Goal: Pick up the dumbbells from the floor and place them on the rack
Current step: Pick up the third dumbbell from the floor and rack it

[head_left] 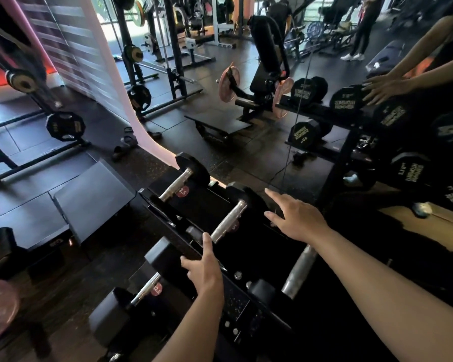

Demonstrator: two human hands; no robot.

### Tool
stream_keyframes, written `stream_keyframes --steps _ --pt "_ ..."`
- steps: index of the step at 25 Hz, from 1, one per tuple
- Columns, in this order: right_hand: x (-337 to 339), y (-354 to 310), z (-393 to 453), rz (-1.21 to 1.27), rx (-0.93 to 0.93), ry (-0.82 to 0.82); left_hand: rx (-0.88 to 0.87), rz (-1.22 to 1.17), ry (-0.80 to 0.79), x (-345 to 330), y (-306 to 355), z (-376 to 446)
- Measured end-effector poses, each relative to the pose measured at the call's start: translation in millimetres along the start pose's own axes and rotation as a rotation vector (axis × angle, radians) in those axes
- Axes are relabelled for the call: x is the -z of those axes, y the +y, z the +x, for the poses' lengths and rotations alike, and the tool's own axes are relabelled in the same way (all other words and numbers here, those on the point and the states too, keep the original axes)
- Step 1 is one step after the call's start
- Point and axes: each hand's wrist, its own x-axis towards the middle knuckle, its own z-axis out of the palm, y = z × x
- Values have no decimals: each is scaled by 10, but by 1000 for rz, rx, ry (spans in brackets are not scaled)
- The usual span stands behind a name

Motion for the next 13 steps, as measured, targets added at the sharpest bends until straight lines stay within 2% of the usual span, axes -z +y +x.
stream_keyframes --steps 4,13 --pt "108 176 -283 -57 -29 20 39 44 -53 -92 -272 -334" --pt "68 402 -605 -21 -87 20 44 104 -188 -352 -717 -748"
